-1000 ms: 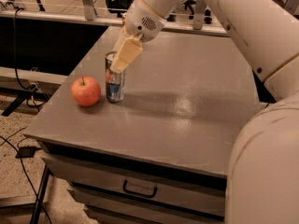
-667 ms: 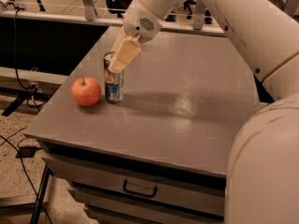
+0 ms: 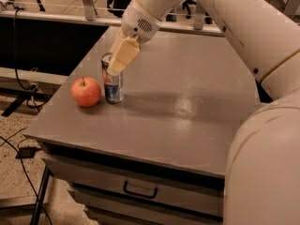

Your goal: Move redbull can near apple

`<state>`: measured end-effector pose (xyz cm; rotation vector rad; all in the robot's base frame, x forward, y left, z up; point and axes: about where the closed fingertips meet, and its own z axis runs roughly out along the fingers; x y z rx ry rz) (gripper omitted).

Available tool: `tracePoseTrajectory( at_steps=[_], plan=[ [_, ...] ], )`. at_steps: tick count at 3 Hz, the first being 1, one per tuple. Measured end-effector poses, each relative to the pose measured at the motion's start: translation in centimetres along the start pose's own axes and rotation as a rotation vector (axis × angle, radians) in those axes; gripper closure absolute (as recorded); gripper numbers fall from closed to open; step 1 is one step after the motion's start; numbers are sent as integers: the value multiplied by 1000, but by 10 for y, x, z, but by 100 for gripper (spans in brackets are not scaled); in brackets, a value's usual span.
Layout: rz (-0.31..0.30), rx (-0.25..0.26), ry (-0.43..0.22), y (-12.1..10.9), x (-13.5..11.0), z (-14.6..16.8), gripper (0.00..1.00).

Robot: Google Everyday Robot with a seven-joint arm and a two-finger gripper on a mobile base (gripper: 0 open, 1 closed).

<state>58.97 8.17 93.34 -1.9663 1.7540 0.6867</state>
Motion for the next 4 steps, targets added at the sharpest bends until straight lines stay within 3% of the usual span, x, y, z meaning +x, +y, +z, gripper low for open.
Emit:
tracePoseTrajectory(
  at_steps=[1,2,3,4],
  plan=[
    [-1,2,-4,-2,-2,2,0],
    [-5,8,-8,-2,-3,2,0],
    [-33,104,-28,7,4,-28,0],
    [-112,282,-61,35,13,-84,0]
  ],
)
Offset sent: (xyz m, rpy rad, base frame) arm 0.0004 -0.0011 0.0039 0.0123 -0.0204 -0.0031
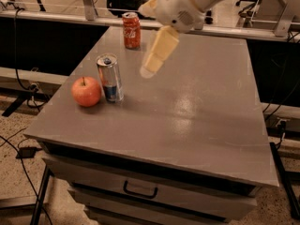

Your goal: Move redbull can near apple

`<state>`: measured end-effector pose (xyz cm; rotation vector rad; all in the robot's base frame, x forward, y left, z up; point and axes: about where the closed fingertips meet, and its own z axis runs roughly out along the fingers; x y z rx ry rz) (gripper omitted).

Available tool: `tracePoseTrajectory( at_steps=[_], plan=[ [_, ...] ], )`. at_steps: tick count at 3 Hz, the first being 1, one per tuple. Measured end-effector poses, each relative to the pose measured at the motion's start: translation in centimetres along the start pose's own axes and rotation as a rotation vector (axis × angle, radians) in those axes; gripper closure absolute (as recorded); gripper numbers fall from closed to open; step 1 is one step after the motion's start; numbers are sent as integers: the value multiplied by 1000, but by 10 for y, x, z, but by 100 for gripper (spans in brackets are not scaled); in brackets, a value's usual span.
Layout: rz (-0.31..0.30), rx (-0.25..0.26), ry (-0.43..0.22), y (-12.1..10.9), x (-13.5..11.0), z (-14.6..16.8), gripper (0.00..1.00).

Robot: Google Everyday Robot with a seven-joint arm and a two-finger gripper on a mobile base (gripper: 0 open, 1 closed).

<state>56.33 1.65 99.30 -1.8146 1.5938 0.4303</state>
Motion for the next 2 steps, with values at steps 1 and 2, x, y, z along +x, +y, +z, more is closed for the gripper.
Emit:
tracePoseTrajectory(
  at_steps=[1,2],
  plan=[
    [21,217,27,12,23,-75,0],
    [12,197,24,12,20,-69,0]
  ],
)
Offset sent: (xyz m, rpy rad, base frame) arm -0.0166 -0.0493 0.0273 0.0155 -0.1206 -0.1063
